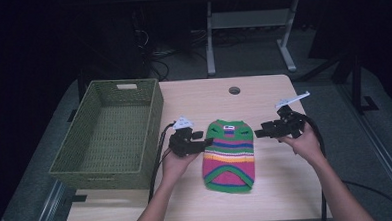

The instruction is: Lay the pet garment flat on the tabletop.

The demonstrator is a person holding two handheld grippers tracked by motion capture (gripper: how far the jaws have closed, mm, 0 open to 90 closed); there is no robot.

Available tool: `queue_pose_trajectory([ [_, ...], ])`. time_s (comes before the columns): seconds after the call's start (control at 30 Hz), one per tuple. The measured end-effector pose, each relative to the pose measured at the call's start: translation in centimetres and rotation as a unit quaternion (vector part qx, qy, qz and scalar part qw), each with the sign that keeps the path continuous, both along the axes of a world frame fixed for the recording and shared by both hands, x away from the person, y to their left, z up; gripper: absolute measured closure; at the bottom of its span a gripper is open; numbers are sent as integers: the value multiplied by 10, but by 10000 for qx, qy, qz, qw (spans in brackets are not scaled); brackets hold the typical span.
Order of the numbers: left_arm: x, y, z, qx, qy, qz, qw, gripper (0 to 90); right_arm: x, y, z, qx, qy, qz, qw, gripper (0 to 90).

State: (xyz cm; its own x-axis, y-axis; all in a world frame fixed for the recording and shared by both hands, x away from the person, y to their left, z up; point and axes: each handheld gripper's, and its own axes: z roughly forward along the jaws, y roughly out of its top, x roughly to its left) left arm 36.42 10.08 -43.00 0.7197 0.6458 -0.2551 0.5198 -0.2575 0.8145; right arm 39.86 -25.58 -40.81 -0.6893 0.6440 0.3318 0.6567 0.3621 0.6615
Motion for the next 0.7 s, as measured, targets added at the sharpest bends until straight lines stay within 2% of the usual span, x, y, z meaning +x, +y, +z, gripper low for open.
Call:
queue_pose_trajectory([
  [0.07, -1, 1, -1, -101, 87, -120, 9998, 432, -3, -4, -2, 117, 124, 96, 9998, 422],
  [0.4, -8, 0, 4, -85, 136, -272, 9995, 323, -13, -9, -6, 179, 130, 291, 9993, 400],
  [0.7, -19, 3, 3, -109, 180, -456, 9987, 297, -24, -20, -10, 292, 113, 349, 9989, 392],
])
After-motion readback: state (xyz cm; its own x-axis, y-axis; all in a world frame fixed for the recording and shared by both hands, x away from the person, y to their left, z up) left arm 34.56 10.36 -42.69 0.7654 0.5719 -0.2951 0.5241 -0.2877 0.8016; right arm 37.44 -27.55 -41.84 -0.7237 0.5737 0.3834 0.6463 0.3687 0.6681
